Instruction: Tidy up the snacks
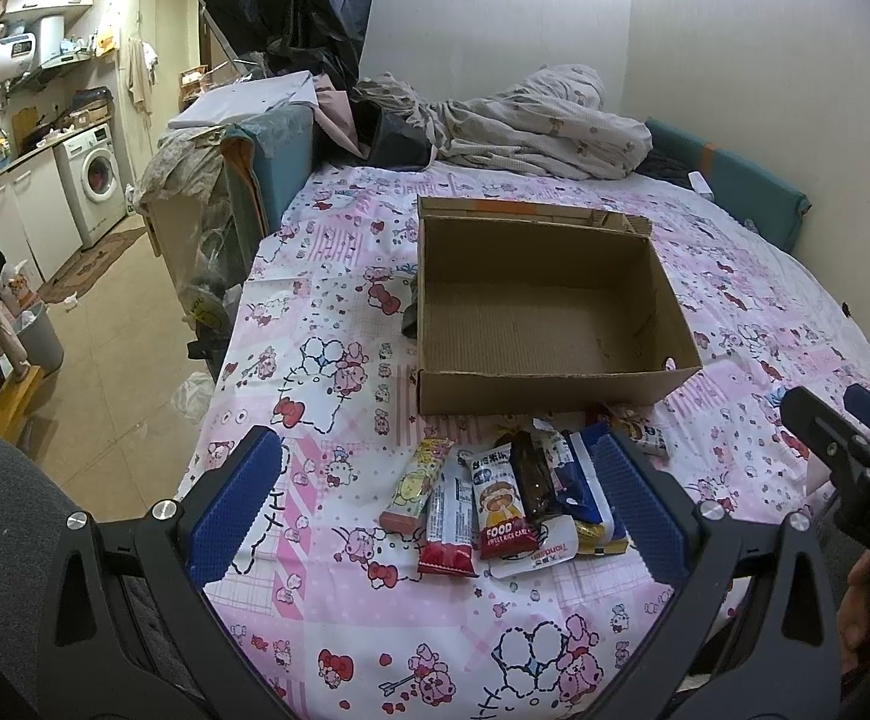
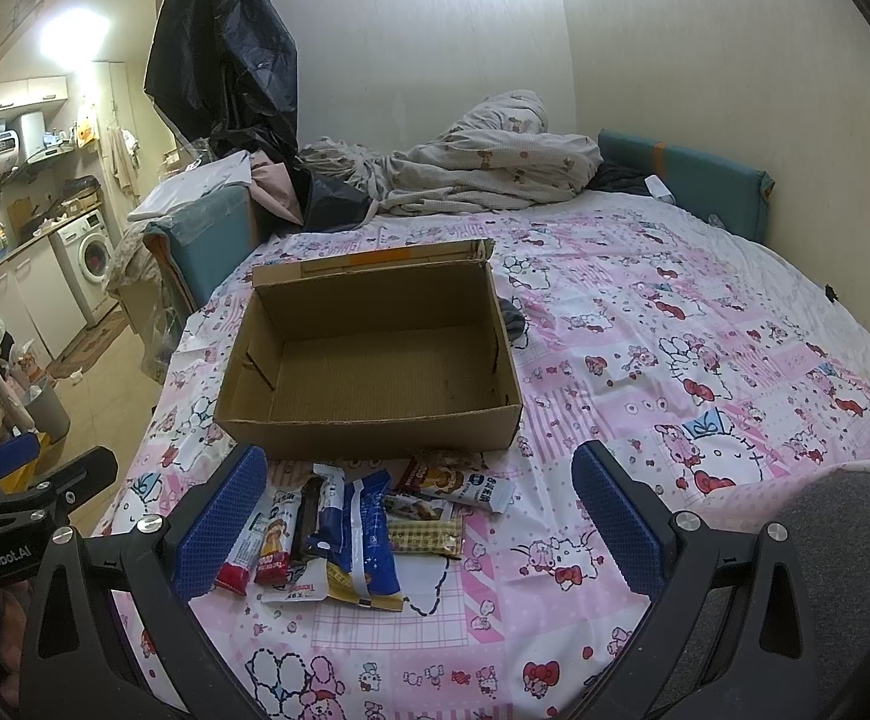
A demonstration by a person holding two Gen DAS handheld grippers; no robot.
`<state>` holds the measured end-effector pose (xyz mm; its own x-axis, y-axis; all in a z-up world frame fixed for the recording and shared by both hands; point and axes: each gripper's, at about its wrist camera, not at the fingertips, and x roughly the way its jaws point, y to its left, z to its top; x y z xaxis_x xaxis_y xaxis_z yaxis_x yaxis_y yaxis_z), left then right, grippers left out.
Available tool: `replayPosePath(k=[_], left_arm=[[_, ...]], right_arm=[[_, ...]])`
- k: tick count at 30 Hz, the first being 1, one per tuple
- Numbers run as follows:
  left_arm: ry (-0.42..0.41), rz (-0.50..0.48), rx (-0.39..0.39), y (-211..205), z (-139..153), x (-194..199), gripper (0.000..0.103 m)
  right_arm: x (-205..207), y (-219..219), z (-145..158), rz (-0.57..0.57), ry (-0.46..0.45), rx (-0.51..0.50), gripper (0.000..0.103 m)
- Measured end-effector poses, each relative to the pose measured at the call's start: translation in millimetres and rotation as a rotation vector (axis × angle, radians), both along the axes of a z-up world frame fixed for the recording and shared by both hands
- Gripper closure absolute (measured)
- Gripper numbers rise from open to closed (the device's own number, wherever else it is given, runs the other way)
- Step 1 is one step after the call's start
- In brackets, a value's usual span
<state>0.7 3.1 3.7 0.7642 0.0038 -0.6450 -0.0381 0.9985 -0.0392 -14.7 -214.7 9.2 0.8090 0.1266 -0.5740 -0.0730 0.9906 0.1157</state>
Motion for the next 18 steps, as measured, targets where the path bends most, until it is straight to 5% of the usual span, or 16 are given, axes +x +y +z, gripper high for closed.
replayPosePath(k=[8, 18], left_arm=[[0.020, -0.017, -0.025, 0.1, -0.1, 2.5, 0.000], [0.108, -0.068, -0.030, 6.4, 22.7, 50.2, 0.000]], right_arm=[[0.3, -0.8, 1.2, -0.002, 0.007, 0.011, 0.000], [47.2, -17.7, 8.8, 0.058, 0.185, 0.131, 0.000]])
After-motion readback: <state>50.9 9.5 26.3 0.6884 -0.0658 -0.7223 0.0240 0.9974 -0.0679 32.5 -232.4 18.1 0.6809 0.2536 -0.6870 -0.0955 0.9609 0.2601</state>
